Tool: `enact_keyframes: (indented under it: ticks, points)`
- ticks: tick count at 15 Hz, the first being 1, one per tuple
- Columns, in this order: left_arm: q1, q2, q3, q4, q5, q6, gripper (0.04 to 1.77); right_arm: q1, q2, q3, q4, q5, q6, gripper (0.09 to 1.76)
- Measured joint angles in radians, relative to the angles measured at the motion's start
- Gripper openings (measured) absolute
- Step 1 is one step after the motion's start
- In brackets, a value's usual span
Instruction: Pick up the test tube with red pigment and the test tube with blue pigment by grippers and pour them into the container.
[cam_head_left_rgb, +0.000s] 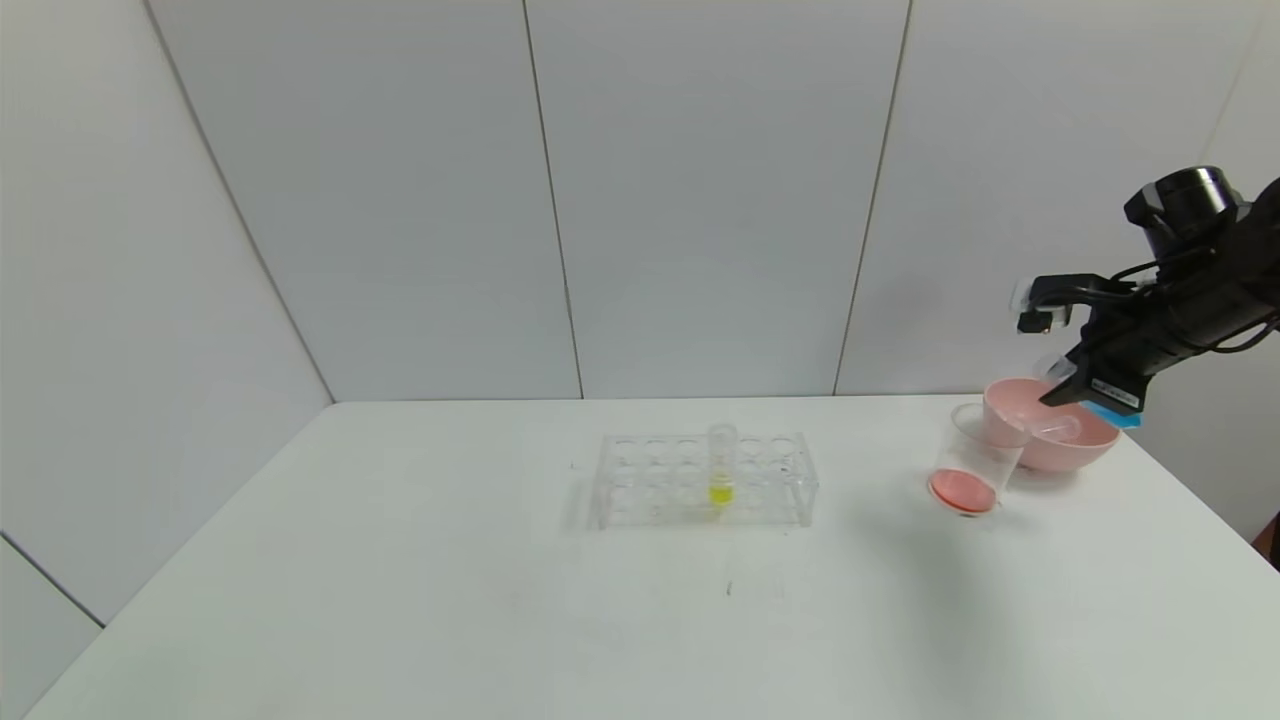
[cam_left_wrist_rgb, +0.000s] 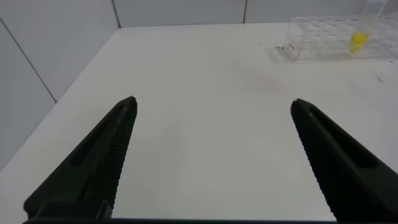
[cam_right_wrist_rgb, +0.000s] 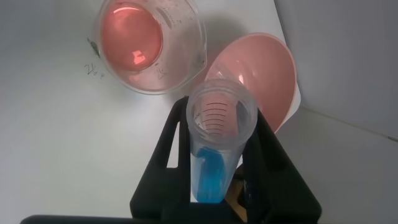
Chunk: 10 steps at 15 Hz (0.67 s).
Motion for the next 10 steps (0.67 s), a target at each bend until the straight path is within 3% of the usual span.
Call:
enact_keyframes:
  ticks: [10]
  points:
    - [0.0, 0.0, 0.0, 0.0, 0.0, 0.0, 1.76, 0.085, 0.016, 0.0, 0.033, -0.177, -0.041, 0.53]
